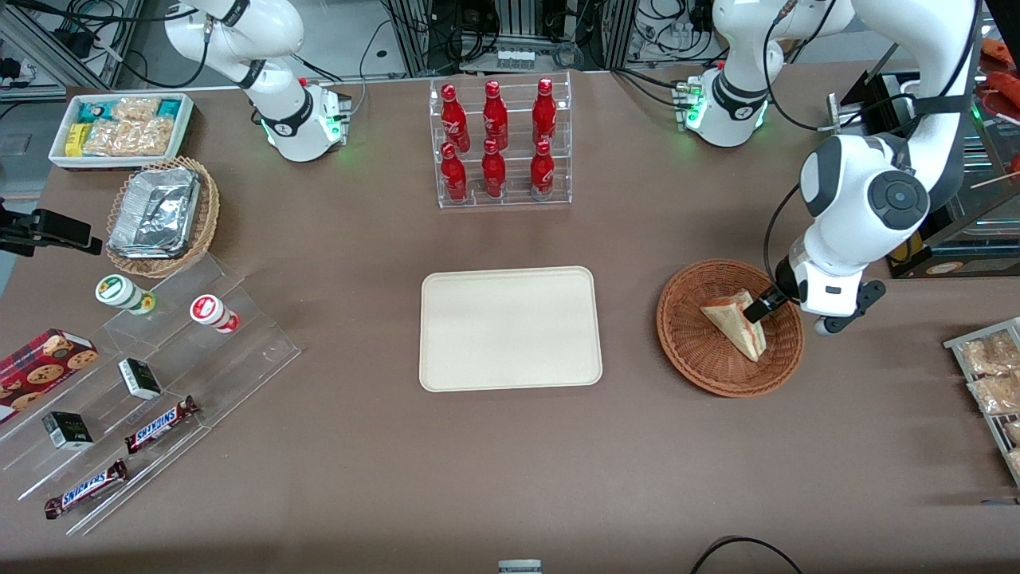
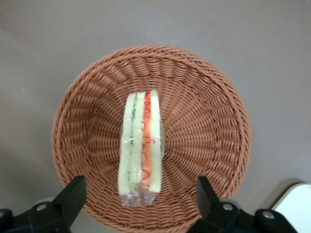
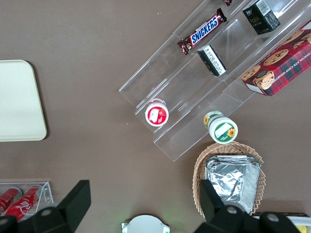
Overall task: Place sandwich from basket to tray
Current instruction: 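Lower the open left gripper around the wrapped sandwich's crust edge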
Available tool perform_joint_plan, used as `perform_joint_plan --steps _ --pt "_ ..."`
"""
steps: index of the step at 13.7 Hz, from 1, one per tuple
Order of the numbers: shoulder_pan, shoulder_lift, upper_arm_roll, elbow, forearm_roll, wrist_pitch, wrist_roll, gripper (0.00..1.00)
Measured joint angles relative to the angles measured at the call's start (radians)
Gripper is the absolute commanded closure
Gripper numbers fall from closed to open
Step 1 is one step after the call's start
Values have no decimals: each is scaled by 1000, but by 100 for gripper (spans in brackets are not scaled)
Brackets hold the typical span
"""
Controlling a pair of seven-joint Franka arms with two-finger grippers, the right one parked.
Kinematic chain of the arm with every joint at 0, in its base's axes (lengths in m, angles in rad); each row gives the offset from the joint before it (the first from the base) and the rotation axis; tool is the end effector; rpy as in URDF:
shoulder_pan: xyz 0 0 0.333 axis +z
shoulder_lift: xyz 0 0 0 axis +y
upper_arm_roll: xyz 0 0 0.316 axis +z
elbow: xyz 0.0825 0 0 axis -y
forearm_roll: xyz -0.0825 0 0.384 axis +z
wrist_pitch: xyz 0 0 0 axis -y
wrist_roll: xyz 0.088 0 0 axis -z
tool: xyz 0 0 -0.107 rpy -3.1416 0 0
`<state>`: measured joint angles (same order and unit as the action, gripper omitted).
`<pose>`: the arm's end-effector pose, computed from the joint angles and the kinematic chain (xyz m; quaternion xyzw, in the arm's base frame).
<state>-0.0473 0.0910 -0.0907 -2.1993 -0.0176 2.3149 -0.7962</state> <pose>0.5395 -0.0750 0.3446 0.9442 0.3289 0.0063 0.0151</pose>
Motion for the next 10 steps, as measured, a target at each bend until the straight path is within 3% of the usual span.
perform_joint_plan --steps 7,10 --pt "0 8 -13 -46 0 20 -33 0" --pt "0 11 -13 -93 0 104 -54 0"
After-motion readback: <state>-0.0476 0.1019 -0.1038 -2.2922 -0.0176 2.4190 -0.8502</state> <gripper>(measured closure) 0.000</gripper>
